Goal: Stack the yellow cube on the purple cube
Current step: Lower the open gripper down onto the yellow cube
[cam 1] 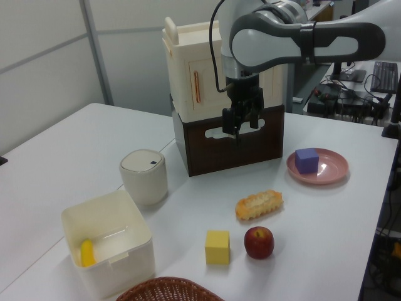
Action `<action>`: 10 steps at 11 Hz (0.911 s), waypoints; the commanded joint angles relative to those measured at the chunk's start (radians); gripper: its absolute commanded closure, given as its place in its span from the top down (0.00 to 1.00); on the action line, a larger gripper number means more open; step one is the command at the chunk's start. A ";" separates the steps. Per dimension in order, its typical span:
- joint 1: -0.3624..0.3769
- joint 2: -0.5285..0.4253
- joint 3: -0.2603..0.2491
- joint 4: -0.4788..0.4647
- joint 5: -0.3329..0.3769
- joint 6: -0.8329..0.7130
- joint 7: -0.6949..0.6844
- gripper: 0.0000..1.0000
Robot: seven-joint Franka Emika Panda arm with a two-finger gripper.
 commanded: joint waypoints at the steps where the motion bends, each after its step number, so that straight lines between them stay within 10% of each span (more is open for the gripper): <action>1: 0.024 0.025 -0.009 -0.018 0.017 -0.010 -0.044 1.00; 10: 0.183 0.183 -0.008 -0.136 0.017 0.039 -0.249 1.00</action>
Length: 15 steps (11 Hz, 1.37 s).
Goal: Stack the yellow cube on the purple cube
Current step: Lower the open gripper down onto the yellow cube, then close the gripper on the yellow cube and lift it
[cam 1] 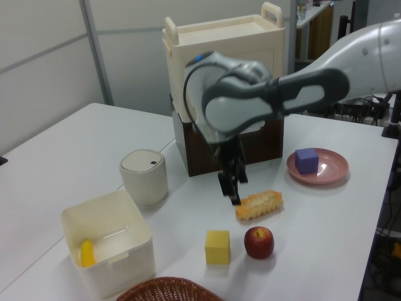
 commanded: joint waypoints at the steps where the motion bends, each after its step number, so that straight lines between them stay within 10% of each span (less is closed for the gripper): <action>1: 0.049 0.083 -0.010 -0.019 0.016 0.070 -0.030 1.00; 9: 0.073 0.235 0.016 -0.014 0.016 0.260 0.071 1.00; 12: 0.069 0.243 0.016 -0.013 0.014 0.295 0.091 0.50; 15: 0.036 0.162 0.008 -0.009 0.002 0.210 0.113 0.45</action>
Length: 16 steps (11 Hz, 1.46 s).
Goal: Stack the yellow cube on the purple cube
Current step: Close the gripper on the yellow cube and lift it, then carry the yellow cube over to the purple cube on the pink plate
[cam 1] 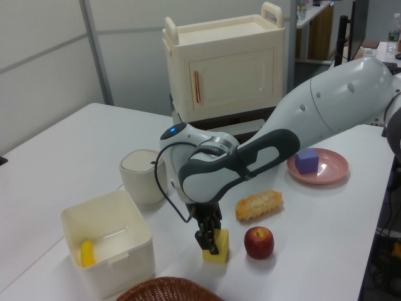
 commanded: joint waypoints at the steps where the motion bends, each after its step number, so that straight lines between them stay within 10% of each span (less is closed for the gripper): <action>1: -0.058 -0.116 -0.009 -0.010 -0.006 -0.096 0.015 0.45; 16: -0.648 -0.181 -0.010 -0.006 -0.119 -0.093 -0.454 0.47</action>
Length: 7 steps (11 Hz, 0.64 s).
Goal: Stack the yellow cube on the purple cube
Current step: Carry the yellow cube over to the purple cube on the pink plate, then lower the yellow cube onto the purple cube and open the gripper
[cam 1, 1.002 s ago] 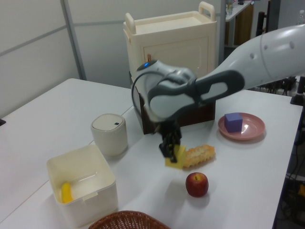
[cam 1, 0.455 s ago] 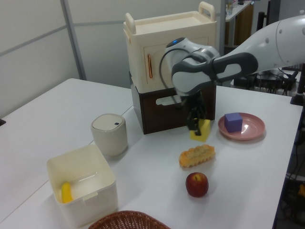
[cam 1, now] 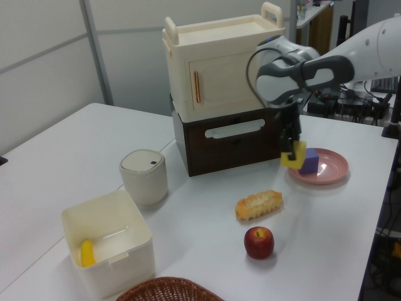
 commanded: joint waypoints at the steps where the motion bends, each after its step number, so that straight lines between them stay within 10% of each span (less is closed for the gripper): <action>1: -0.071 -0.001 0.001 -0.015 -0.011 0.075 -0.086 0.47; 7: -0.108 0.102 -0.006 0.069 -0.023 0.182 -0.090 0.53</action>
